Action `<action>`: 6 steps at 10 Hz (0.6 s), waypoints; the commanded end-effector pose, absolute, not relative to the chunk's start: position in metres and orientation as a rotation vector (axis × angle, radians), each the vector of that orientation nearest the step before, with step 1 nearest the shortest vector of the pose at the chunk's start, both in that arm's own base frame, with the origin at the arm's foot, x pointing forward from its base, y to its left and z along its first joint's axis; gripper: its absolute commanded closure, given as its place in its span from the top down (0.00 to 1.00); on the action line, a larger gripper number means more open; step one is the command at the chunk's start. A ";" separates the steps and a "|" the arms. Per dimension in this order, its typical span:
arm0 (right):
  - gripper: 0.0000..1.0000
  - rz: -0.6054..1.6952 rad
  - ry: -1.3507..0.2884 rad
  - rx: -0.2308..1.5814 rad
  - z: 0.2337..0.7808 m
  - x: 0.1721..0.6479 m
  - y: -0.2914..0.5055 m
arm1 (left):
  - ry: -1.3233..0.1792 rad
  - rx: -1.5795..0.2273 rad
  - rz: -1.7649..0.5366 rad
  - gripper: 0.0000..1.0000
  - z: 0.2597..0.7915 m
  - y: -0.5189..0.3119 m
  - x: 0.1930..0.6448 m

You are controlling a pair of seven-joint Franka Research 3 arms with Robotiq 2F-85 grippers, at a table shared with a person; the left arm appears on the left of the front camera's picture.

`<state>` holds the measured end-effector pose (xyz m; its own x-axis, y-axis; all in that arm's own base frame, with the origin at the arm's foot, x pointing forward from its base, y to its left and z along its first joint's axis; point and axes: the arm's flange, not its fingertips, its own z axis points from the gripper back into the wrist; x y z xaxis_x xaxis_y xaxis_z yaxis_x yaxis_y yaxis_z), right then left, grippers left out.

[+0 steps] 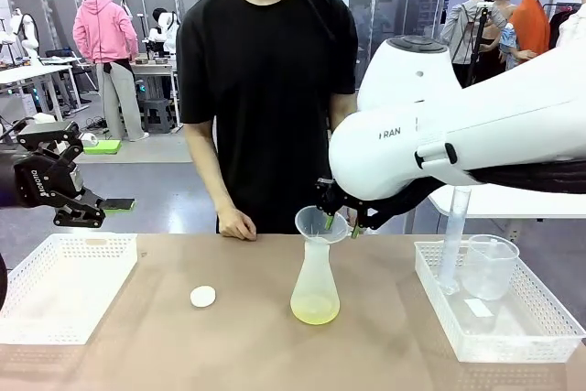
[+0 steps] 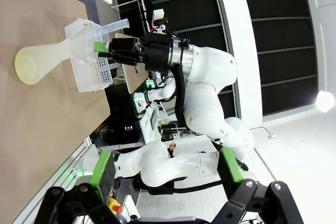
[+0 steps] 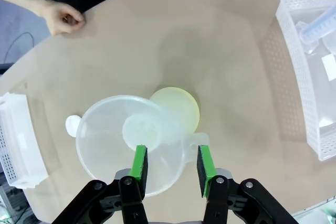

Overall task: Prepare the solutions needed for the experiment.
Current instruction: Once the solution is in the Big flask , pick up the Plastic Funnel and place it back into the right Organizing basket.

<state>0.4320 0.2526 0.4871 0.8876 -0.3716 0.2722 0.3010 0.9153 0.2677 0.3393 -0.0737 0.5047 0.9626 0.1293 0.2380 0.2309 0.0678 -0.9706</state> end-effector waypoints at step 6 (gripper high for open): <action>0.50 -0.573 -0.317 0.106 0.493 0.411 0.289 | -0.294 -1.535 -0.074 1.00 0.508 -0.077 0.339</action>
